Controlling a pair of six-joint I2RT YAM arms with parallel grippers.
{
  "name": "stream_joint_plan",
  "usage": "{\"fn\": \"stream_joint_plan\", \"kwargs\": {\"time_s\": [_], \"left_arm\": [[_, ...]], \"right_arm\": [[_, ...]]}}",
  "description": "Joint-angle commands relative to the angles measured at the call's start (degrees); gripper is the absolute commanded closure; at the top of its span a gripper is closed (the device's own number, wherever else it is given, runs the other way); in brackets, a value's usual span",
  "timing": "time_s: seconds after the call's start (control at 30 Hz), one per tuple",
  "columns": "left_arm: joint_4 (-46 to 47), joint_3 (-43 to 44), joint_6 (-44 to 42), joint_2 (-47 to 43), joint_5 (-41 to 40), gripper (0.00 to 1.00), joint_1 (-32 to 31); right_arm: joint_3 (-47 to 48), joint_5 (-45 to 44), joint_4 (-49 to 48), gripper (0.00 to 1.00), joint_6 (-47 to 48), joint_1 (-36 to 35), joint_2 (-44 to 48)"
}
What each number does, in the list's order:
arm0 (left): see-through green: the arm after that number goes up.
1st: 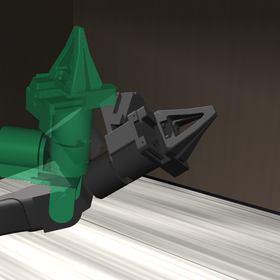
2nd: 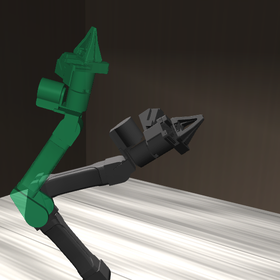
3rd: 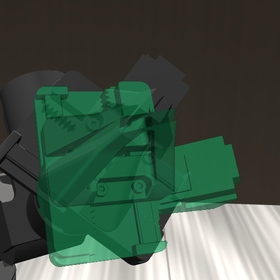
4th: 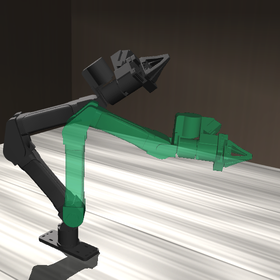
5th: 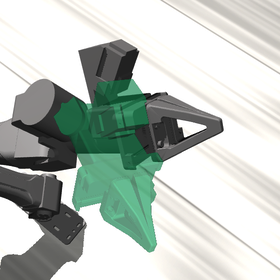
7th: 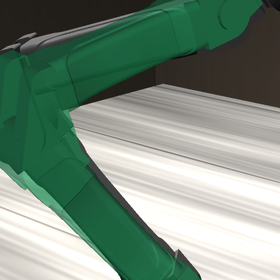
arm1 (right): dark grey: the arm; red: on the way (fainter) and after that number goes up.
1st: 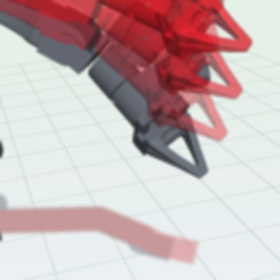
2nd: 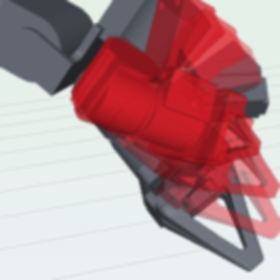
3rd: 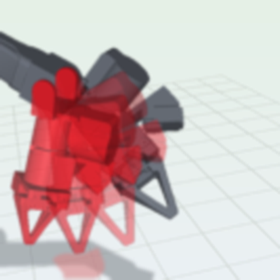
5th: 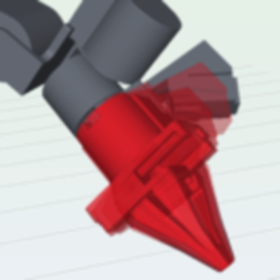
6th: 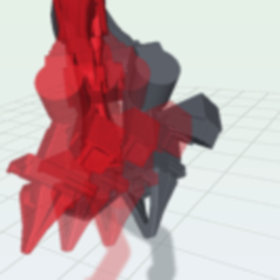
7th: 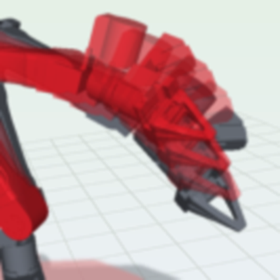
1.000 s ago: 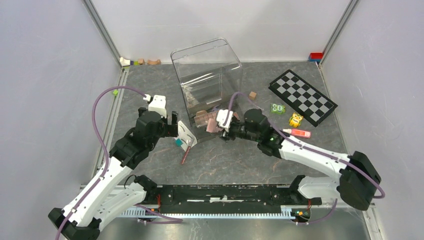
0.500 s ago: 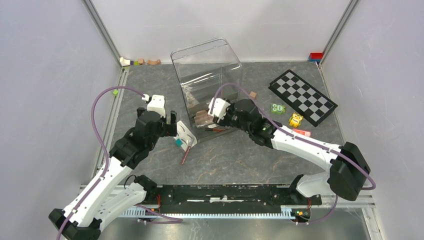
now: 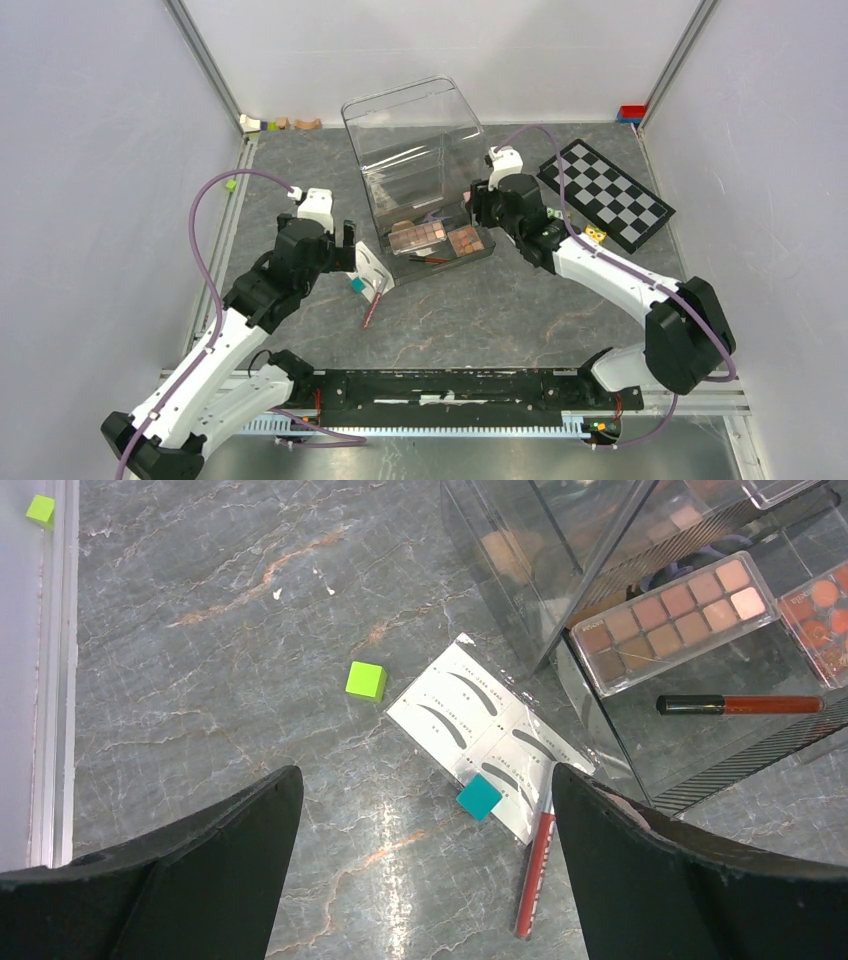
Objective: Organize the makeup
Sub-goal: Place the makeup in the drawer.
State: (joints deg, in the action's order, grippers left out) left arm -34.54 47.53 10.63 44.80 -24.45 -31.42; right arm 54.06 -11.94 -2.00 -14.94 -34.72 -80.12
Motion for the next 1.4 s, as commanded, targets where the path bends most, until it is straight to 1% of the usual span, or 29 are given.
{"fn": "stream_joint_plan", "kwargs": {"time_s": [0.0,0.17,0.37,0.73,1.0,1.07,1.2,1.37], "left_arm": [[2.6,0.0,1.4,-0.2,0.7,0.00,0.8],[2.7,-0.1,1.3,0.0,1.0,0.00,1.1],[2.8,-0.1,1.2,0.6,1.9,0.00,1.3],[2.7,-0.1,1.1,0.6,2.4,0.00,1.4],[2.7,-0.1,1.1,0.6,2.7,0.00,1.5],[2.8,-0.1,1.1,0.6,2.9,0.00,1.5],[2.8,-0.1,1.1,0.6,3.0,0.00,1.5],[2.9,0.0,1.1,0.6,3.3,0.00,1.6]], "right_arm": [[0.0,3.4,-0.6,0.85,-5.4,-0.4,-1.6],[-0.5,5.8,-1.5,0.83,-4.4,-0.4,-3.3],[0.1,5.3,0.0,0.81,-2.4,-0.4,-6.3],[0.7,5.8,1.8,0.79,-1.9,-0.4,-9.2],[3.7,4.4,7.1,0.75,-1.2,-0.4,-11.6],[4.7,4.5,7.9,0.73,-1.2,-0.4,-12.2],[6.4,4.8,9.1,0.62,-1.0,-0.7,-13.2],[7.7,5.0,10.2,0.53,-0.4,-1.0,-13.1]]}}
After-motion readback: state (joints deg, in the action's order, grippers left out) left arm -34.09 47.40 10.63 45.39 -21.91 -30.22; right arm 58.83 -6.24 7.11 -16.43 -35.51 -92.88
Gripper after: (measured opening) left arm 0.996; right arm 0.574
